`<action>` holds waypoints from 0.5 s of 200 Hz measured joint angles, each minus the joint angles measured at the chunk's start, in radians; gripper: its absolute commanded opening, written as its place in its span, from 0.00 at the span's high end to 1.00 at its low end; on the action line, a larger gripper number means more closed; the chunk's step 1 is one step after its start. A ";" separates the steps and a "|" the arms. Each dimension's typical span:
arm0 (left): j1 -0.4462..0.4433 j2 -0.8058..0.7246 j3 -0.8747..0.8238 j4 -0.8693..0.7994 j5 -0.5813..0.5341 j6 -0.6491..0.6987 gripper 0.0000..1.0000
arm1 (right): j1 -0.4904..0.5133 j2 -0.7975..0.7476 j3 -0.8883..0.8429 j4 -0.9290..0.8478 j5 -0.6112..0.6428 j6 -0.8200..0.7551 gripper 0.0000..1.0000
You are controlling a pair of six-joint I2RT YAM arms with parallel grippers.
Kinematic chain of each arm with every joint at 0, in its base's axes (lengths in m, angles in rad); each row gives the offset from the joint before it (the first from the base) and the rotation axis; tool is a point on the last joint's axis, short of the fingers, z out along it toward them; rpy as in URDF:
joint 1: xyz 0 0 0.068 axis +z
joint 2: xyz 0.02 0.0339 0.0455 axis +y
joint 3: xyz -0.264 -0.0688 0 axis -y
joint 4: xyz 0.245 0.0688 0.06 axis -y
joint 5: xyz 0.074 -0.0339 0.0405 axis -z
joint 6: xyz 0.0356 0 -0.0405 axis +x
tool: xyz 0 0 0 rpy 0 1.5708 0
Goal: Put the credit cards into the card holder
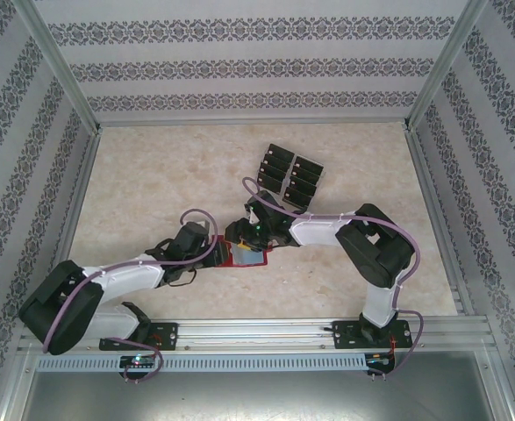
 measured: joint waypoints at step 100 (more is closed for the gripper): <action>0.000 -0.042 -0.114 0.183 0.021 -0.017 0.32 | 0.000 0.007 0.000 0.053 -0.011 0.056 0.47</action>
